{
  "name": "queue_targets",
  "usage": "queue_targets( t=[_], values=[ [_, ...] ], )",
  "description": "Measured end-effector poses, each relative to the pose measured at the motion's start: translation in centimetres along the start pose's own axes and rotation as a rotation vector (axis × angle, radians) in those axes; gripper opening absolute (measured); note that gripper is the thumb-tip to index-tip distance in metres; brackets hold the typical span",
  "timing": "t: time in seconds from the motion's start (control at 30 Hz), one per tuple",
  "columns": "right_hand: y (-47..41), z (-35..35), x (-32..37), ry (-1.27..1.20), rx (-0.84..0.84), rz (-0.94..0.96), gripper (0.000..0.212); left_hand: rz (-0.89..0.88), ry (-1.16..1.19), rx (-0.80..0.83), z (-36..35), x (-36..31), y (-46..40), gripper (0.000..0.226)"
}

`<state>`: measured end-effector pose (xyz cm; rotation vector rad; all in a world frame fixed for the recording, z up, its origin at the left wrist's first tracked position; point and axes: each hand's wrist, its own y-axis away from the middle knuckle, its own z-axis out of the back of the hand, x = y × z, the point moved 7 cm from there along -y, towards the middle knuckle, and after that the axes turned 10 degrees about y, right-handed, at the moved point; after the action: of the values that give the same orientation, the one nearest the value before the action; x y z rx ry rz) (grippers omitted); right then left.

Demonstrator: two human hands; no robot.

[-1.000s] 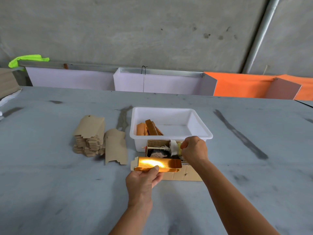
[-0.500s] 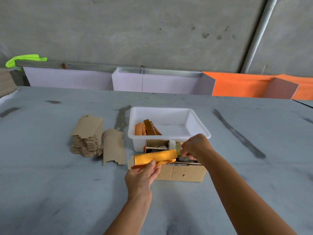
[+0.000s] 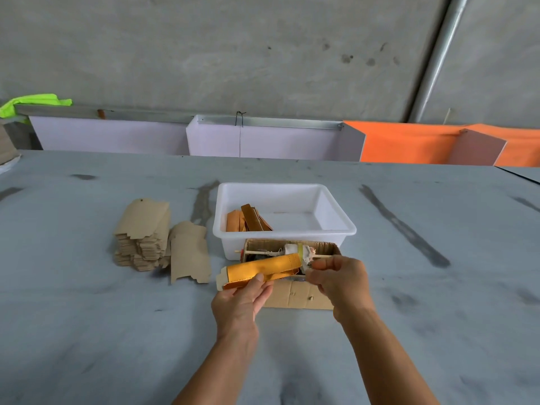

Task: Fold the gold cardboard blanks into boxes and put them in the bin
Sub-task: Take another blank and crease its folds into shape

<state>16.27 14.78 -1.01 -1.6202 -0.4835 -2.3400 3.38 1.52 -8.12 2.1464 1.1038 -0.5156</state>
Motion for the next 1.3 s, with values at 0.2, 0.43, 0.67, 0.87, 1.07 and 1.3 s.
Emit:
queue_targets(
  t=[0.2,0.43,0.67,0.87,1.07,1.3],
  values=[
    [1.6,0.1,-1.7,-0.004,-0.042,0.015,0.022,0.061,0.053,0.046,0.2,0.2,-0.1,0.017],
    [2.2,-0.3,-2.6,0.075,-0.103,0.038,0.026,0.076,0.083,0.08,0.1,0.3,-0.1,0.016],
    [2.7,-0.1,-2.8,0.078,-0.128,0.043,0.019,0.065,0.066,0.068,0.1,0.2,0.1,0.014],
    [2.8,-0.1,-2.7,-0.016,-0.101,-0.003,0.017,0.061,0.062,0.069,-0.1,0.0,0.3,0.012],
    [2.7,-0.3,-3.4,0.021,-0.108,0.006,0.023,0.04,0.052,0.075,-0.3,0.0,0.2,0.009],
    [2.6,-0.9,-4.0,0.073,-0.159,0.12,0.035,-0.006,0.027,0.091,-0.4,-0.4,0.4,0.011]
  ],
)
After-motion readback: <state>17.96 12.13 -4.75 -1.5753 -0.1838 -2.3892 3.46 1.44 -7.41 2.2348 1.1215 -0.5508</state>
